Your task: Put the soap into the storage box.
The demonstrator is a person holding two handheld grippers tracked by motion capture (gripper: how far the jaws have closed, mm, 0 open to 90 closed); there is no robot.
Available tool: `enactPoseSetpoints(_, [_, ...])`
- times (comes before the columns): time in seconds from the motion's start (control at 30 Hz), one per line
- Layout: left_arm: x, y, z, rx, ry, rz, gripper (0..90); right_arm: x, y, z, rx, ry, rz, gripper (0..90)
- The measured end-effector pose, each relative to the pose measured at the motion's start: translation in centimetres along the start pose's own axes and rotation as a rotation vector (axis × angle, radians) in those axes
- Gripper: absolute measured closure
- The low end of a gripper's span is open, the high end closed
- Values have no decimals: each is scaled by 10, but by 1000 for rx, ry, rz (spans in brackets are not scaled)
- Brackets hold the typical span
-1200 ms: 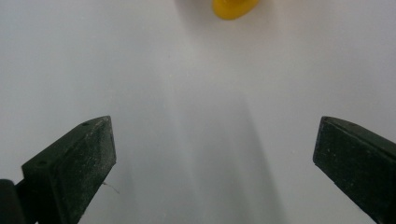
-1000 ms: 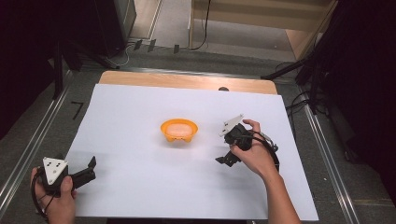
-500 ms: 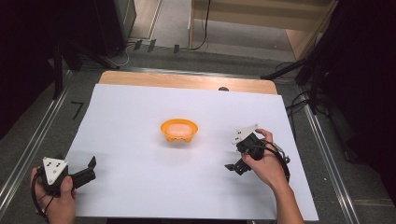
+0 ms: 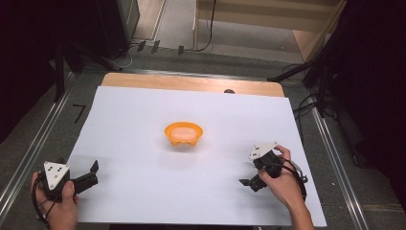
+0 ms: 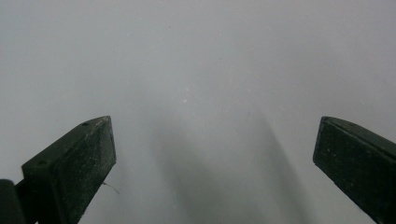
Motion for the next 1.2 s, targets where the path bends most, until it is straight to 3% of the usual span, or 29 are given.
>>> enactPoseSetpoints(0.5, [0, 0, 0, 0, 5, 3, 0, 1, -17, -37, 87, 70, -51, 0])
enactPoseSetpoints(0.67, [0, 0, 0, 1, 6, 3, 0, 2, -28, -45, 162, 107, -73, 0])
enactPoseSetpoints(1.2, [0, 0, 0, 2, 6, 4, 0, 11, -55, -86, 298, 222, -138, 0])
Point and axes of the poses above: each handheld gripper's, and its own axes: y roughly forward along the jaws, z roughly out of its top, x roughly to its right, the point moved 9 cm from there along y, roughly forward along the jaws, and after that the axes turned 2 degrees about x, right-handed, at the moved point
